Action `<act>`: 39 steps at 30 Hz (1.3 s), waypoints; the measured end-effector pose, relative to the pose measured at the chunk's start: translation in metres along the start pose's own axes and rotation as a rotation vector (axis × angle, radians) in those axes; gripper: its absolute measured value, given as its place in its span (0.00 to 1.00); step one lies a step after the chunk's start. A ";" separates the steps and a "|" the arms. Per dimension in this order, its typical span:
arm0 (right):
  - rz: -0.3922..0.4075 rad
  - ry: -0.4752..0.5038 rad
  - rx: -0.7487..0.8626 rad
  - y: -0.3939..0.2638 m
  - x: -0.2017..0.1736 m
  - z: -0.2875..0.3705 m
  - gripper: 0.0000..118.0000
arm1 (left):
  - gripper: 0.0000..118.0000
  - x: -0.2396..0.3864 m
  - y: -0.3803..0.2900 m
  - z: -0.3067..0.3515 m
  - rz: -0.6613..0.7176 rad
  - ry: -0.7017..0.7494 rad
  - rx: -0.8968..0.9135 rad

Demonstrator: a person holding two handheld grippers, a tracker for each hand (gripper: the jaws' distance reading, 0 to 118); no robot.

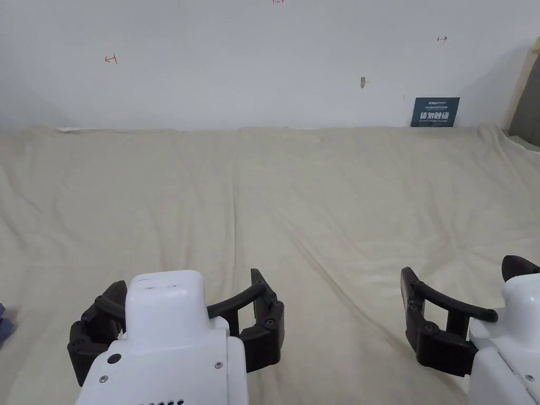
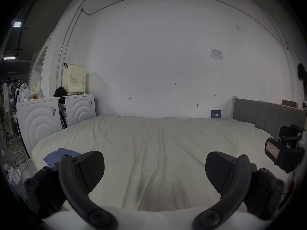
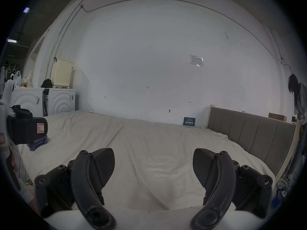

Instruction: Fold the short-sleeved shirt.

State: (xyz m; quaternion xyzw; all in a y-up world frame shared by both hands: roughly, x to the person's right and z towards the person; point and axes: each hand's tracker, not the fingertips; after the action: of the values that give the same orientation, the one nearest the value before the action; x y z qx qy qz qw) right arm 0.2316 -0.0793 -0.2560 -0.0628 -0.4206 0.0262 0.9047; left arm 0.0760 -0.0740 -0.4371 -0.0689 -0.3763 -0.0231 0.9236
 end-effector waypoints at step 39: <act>0.001 -0.006 0.011 0.005 -0.003 0.001 0.84 | 1.00 -0.020 0.007 -0.007 0.051 0.036 -0.028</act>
State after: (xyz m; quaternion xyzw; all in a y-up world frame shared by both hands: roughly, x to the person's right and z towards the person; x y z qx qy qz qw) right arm 0.2294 -0.0744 -0.2582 -0.0577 -0.4233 0.0292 0.9037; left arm 0.0675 -0.0678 -0.4566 -0.0911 -0.3572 -0.0062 0.9296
